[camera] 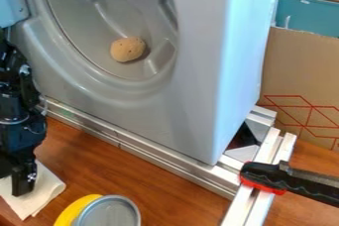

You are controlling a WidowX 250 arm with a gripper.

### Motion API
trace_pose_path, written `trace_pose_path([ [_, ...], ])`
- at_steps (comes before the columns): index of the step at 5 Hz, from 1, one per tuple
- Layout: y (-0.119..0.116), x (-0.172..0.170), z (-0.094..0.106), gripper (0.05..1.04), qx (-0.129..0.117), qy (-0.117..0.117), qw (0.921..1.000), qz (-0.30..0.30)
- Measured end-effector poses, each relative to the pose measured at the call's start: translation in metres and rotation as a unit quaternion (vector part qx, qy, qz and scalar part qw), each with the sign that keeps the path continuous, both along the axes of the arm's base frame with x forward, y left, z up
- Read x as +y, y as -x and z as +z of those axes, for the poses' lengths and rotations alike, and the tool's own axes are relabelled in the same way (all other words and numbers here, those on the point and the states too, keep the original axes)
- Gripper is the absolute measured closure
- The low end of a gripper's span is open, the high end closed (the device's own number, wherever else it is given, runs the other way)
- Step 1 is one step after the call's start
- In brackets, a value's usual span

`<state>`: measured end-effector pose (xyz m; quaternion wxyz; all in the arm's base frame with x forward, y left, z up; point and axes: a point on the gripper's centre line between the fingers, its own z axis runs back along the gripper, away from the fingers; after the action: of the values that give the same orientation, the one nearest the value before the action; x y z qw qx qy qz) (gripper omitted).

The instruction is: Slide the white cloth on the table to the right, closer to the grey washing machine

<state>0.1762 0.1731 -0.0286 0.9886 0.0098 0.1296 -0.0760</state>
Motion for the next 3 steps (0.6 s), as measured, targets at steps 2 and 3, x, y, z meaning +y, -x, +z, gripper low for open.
trace_pose_path([
  [2, -0.038, -0.002, -0.003, 0.082, -0.010, -0.037, 0.9990, -0.023],
  [3, -0.053, -0.007, 0.000, 0.082, -0.043, -0.035, 0.9985, 0.001],
])
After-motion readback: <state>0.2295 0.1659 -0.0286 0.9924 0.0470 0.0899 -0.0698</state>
